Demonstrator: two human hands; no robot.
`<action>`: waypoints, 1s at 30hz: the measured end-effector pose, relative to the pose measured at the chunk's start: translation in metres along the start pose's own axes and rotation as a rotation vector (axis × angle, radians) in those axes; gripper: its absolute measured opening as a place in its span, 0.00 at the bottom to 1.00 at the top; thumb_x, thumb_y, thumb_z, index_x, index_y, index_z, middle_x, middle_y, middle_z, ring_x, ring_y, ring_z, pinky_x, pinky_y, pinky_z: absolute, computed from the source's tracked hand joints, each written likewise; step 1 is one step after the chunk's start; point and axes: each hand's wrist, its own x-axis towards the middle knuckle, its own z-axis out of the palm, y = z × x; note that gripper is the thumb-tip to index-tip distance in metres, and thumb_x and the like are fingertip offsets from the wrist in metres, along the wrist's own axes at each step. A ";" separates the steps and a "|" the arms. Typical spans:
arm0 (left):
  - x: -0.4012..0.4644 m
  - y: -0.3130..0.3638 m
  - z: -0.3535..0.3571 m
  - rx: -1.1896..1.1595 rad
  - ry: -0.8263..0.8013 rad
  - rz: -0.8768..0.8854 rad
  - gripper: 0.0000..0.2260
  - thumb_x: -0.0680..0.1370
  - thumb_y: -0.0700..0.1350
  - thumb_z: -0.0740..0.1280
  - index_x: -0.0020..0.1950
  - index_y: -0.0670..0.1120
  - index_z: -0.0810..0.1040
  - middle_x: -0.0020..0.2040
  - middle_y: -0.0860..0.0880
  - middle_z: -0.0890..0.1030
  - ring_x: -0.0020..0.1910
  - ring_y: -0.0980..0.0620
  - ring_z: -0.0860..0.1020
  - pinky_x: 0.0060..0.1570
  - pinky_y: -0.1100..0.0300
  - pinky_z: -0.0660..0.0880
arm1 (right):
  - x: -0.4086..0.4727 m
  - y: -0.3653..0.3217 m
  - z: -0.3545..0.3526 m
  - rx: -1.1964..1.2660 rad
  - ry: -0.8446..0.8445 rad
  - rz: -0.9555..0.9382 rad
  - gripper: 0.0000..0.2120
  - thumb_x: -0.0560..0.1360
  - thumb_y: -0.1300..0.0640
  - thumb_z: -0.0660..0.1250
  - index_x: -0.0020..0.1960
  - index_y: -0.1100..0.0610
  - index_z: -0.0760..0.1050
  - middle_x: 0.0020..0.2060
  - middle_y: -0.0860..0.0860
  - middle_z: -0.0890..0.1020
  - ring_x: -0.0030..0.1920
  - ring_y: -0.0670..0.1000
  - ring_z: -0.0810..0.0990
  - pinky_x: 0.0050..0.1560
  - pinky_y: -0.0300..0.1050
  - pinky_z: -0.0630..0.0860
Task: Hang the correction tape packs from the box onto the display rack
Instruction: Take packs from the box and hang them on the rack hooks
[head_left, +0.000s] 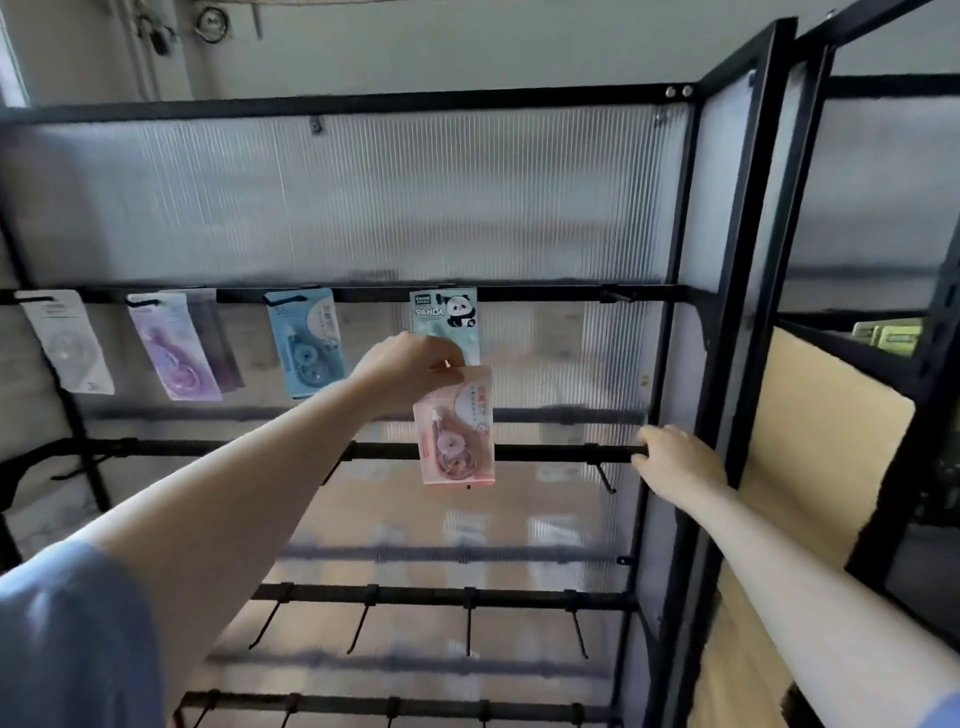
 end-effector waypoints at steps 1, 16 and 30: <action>0.006 0.005 0.000 -0.013 0.009 0.016 0.09 0.78 0.51 0.64 0.56 0.51 0.79 0.52 0.51 0.81 0.42 0.51 0.75 0.41 0.59 0.70 | 0.001 0.004 0.002 -0.004 -0.001 0.006 0.11 0.80 0.53 0.56 0.57 0.56 0.72 0.53 0.52 0.76 0.50 0.53 0.76 0.41 0.45 0.73; 0.092 0.096 -0.005 -0.134 0.121 0.214 0.07 0.77 0.47 0.64 0.52 0.48 0.80 0.46 0.51 0.80 0.41 0.50 0.77 0.40 0.55 0.75 | -0.004 0.066 0.009 0.005 -0.002 0.018 0.12 0.79 0.55 0.56 0.60 0.52 0.73 0.54 0.52 0.77 0.52 0.54 0.76 0.43 0.44 0.72; 0.134 0.147 0.008 -0.365 0.215 0.200 0.08 0.77 0.44 0.65 0.53 0.48 0.81 0.48 0.52 0.81 0.44 0.53 0.77 0.42 0.58 0.76 | -0.010 0.074 0.018 -0.144 0.064 -0.107 0.11 0.79 0.53 0.56 0.58 0.51 0.74 0.52 0.50 0.77 0.53 0.52 0.76 0.47 0.43 0.72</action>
